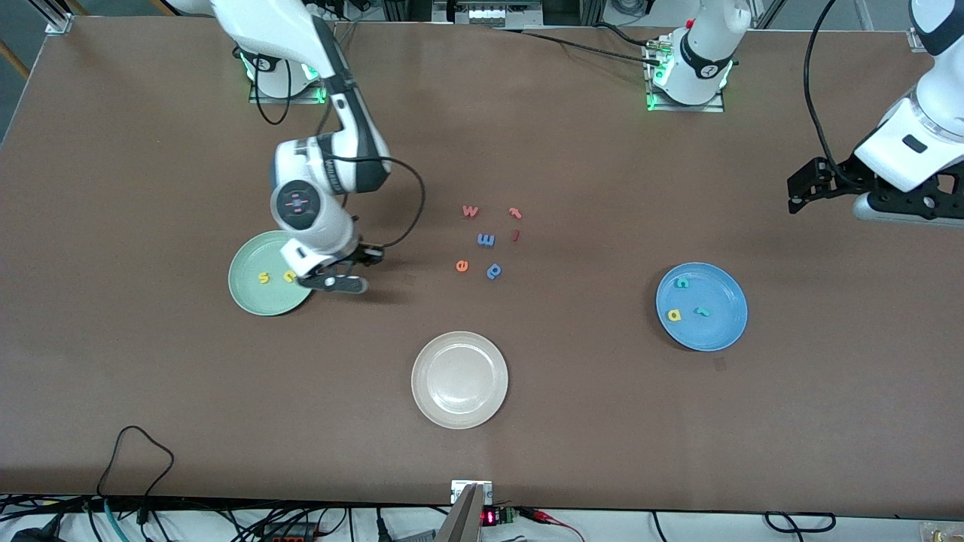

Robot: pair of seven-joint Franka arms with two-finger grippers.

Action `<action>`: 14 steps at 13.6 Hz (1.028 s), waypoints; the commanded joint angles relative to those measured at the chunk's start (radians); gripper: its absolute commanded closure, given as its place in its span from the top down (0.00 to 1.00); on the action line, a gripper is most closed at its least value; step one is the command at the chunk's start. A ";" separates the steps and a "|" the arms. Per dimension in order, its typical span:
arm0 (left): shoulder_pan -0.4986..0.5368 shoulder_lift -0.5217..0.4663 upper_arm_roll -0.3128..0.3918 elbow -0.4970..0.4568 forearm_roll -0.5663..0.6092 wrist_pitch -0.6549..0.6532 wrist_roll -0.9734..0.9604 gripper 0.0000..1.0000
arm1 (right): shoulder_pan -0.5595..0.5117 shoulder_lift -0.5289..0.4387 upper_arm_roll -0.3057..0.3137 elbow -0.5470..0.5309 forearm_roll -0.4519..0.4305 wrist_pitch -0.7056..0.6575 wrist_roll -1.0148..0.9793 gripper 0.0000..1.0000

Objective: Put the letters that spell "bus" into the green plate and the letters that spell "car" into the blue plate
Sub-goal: 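Drop the q on the green plate while the left gripper drops l on blue plate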

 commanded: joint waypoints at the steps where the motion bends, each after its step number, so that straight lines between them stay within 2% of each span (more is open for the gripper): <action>1: -0.018 -0.016 0.003 -0.022 0.022 0.008 -0.017 1.00 | -0.017 -0.011 -0.103 0.016 -0.024 -0.070 -0.164 0.08; 3: -0.023 -0.016 0.003 -0.019 0.020 -0.014 -0.021 1.00 | -0.045 0.003 -0.106 -0.003 -0.024 -0.064 -0.224 0.08; 7: -0.023 -0.016 0.003 -0.019 0.020 -0.029 -0.017 1.00 | -0.042 0.043 -0.103 -0.056 -0.024 -0.047 -0.224 0.08; 10: -0.023 -0.016 0.003 -0.017 0.022 -0.034 -0.017 1.00 | -0.042 0.043 -0.102 -0.124 -0.023 0.031 -0.263 0.10; 11: -0.024 -0.014 0.003 -0.011 0.022 -0.034 -0.017 1.00 | -0.045 0.043 -0.102 -0.135 -0.021 0.049 -0.266 0.13; 12: -0.024 -0.014 0.003 -0.008 0.022 -0.035 -0.017 1.00 | -0.049 0.043 -0.102 -0.136 -0.020 0.053 -0.267 0.42; 13: -0.024 -0.014 0.003 -0.008 0.022 -0.035 -0.017 1.00 | -0.053 0.041 -0.102 -0.129 -0.009 0.047 -0.252 0.99; 14: -0.026 -0.014 0.003 -0.008 0.020 -0.038 -0.017 1.00 | -0.045 0.028 -0.106 -0.121 -0.007 0.043 -0.247 1.00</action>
